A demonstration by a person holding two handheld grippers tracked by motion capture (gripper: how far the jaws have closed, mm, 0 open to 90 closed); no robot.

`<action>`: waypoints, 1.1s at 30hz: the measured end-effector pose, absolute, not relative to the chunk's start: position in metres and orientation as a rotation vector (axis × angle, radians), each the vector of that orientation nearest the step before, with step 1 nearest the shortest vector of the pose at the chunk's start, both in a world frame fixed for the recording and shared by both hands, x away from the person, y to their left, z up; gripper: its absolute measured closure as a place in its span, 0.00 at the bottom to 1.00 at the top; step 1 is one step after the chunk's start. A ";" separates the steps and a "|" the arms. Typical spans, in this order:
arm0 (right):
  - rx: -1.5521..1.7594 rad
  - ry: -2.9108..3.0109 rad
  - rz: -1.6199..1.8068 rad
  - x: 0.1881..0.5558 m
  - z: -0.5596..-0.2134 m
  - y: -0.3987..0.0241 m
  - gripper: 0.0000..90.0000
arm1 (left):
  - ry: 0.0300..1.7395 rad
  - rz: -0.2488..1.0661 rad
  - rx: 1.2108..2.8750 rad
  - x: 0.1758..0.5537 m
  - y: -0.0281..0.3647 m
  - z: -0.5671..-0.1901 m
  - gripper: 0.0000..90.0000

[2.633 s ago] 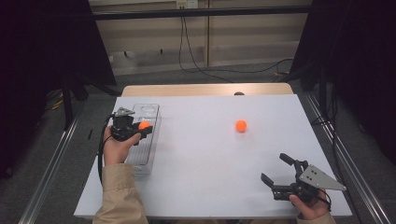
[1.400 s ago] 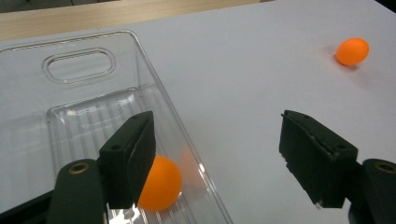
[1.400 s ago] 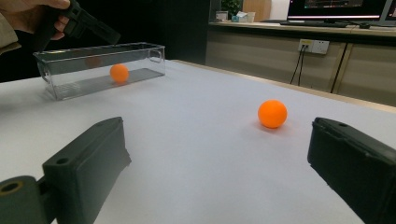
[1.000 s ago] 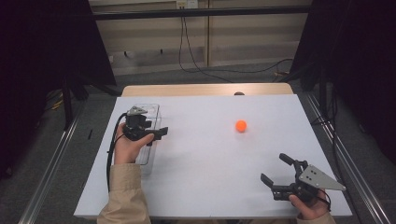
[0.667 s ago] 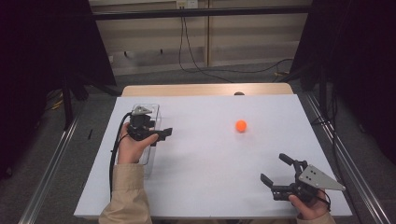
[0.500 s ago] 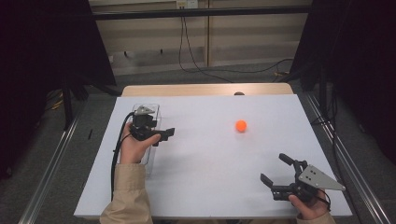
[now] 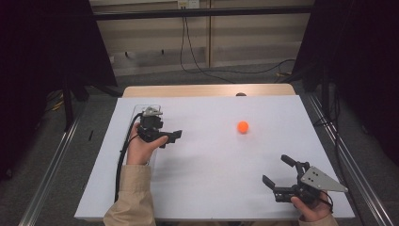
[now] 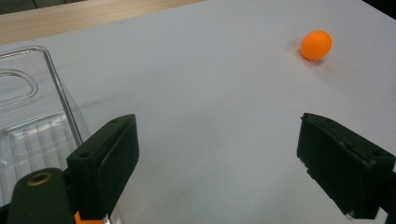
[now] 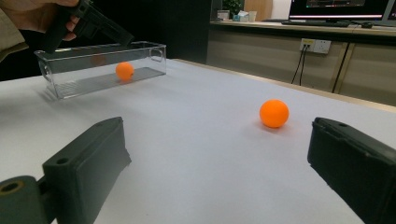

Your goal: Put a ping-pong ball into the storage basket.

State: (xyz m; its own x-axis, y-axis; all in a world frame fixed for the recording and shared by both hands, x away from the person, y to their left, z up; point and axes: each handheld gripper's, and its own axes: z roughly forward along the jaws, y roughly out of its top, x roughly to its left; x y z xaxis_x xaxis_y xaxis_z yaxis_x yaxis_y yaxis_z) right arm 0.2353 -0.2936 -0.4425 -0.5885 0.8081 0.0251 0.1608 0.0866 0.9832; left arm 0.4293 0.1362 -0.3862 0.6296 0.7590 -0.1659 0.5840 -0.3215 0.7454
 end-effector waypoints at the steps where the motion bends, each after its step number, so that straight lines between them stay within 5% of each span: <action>1: 0.954 1.825 1.538 0.235 -0.442 -0.294 0.04 | 1.051 0.268 2.028 0.429 0.135 -0.387 0.14; 33: 0.955 1.827 1.538 0.236 -0.443 -0.293 0.05 | 0.986 0.214 2.099 0.428 0.102 -0.398 0.13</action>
State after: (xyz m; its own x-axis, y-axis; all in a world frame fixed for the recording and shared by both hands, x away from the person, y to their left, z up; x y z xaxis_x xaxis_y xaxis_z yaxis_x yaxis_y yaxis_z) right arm 0.2357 -0.2929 -0.4428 -0.5881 0.8084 0.0262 0.1633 0.0869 0.9827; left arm 0.4279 0.1024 -0.3977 0.6836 0.7103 -0.1678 0.5771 -0.3852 0.7201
